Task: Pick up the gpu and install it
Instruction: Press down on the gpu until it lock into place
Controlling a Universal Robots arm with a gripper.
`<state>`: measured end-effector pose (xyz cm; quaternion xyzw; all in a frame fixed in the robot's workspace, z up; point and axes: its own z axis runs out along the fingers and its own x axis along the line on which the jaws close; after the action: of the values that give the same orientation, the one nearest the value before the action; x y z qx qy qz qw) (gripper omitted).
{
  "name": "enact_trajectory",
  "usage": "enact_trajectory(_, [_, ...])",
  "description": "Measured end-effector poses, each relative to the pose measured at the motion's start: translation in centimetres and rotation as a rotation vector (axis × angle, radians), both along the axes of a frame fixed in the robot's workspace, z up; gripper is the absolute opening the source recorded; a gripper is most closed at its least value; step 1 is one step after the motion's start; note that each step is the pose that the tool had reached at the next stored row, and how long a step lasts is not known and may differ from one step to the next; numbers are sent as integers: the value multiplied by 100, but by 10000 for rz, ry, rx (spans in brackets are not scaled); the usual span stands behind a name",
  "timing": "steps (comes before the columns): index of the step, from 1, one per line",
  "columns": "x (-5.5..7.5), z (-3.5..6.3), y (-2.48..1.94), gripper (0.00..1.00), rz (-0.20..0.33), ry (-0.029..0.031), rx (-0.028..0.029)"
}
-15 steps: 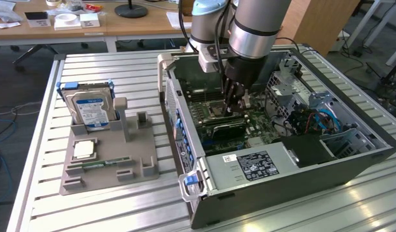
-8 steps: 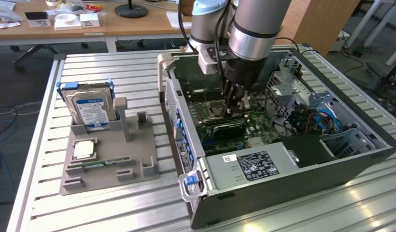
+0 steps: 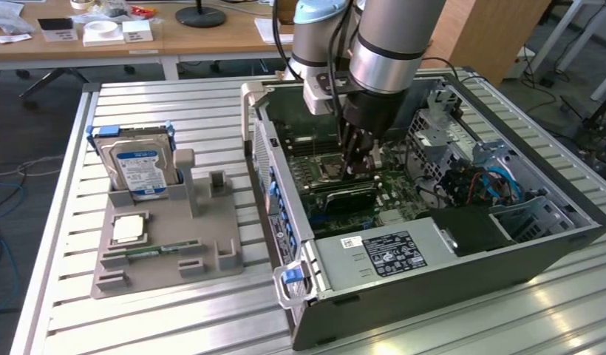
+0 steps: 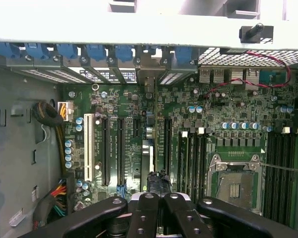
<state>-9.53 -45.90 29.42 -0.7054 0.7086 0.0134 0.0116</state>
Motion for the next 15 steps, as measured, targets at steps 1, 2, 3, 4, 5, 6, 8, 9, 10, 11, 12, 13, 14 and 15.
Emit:
enact_trajectory(1, [0,0,0,11,0,0,0])
enact_trajectory(2, [0,0,0,11,0,0,0])
enact_trajectory(3, [0,-2,0,11,0,-1,1])
enact_trajectory(4, [1,-9,0,11,0,-3,7])
enact_trajectory(5, [0,-16,0,11,0,-3,8])
enact_trajectory(6, [0,-23,0,11,0,-1,6])
enact_trajectory(8, [0,-39,0,11,0,-1,8])
enact_trajectory(9, [0,-46,0,11,0,-1,7])
enact_trajectory(10, [0,-49,0,11,0,0,6])
enact_trajectory(11, [0,-49,0,11,0,0,4])
enact_trajectory(12, [0,-49,0,11,0,1,4])
enact_trajectory(13, [0,-50,0,11,0,0,6])
enact_trajectory(14, [0,-51,0,11,1,-1,7])
enact_trajectory(15, [0,-52,0,11,0,-1,7])
